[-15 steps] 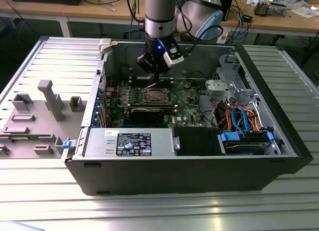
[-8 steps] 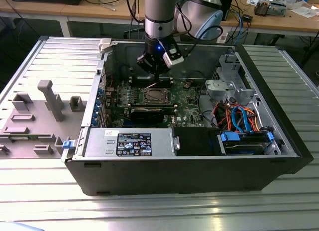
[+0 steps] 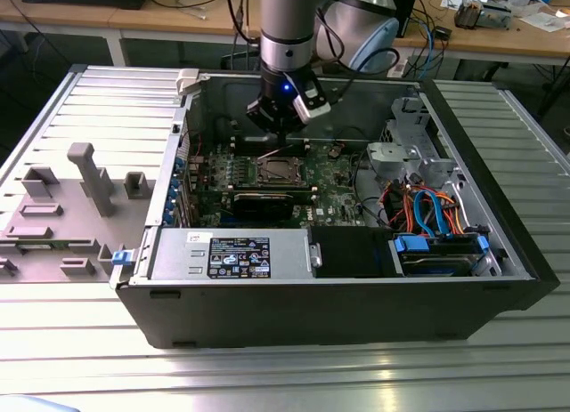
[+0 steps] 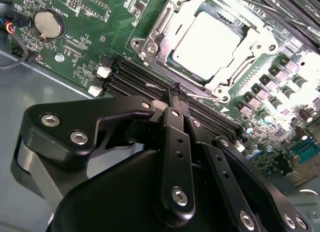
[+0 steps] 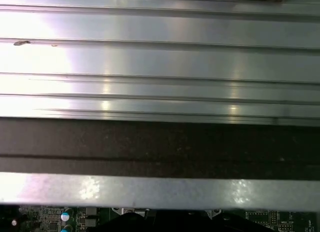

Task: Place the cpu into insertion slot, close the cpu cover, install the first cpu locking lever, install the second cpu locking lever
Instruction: 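Install the first cpu locking lever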

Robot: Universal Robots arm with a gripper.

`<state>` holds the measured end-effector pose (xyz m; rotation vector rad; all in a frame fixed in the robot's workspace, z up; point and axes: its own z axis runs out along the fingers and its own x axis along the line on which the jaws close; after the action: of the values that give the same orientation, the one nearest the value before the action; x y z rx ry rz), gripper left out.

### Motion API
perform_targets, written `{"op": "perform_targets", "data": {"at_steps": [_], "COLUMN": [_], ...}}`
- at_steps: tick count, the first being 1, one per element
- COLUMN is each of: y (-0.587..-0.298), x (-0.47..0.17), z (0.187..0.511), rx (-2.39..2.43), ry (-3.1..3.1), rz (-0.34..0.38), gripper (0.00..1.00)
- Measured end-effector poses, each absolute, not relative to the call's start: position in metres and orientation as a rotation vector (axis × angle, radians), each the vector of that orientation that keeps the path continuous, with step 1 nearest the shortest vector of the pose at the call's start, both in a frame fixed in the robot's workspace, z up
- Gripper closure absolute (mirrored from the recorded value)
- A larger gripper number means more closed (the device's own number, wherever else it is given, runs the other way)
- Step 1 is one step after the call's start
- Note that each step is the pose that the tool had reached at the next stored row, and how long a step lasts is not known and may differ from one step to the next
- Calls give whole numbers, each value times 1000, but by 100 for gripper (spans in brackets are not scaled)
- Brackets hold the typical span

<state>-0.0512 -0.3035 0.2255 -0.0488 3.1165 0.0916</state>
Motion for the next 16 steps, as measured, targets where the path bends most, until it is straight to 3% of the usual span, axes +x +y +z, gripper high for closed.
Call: {"op": "perform_targets", "data": {"at_steps": [16], "y": [-303], "x": [-41], "z": [211], "rx": [-49], "ry": [3117], "rz": [78], "gripper": [89]}}
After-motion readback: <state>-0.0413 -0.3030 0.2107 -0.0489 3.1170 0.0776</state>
